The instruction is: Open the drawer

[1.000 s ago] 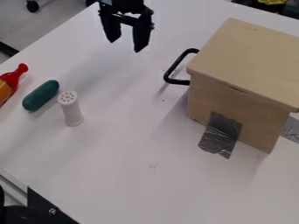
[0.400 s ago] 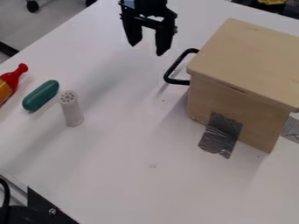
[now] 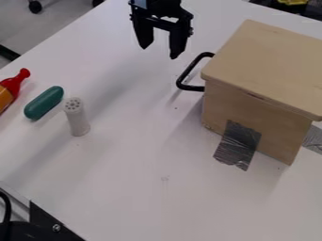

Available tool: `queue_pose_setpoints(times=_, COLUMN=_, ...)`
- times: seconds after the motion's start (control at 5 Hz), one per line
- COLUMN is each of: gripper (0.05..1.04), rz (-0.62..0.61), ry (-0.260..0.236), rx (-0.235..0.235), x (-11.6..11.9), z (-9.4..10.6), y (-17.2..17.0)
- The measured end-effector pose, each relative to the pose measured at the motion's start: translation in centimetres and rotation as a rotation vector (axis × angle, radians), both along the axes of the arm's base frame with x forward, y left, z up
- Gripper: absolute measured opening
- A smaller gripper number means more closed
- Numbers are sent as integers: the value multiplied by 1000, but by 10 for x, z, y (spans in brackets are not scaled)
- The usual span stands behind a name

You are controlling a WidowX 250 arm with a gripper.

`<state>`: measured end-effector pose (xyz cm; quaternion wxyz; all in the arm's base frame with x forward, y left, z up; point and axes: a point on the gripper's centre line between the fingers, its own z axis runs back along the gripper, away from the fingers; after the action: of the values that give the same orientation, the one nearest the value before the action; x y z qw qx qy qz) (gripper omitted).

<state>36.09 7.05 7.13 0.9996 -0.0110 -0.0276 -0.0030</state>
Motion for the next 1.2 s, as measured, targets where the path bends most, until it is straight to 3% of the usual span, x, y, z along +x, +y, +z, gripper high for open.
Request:
queue_pose_setpoints(times=0.2, gripper=1001, rz=32, ry=24, rx=4, x=8, z=-15, y=3)
queue_pose_setpoints(times=1.0, gripper=1001, rz=-3, ry=3, rx=13, x=24, z=-17, y=-34)
queue_pose_setpoints(times=1.2, gripper=1001, rz=1, ry=36, rx=13, x=22, z=-28, y=-33)
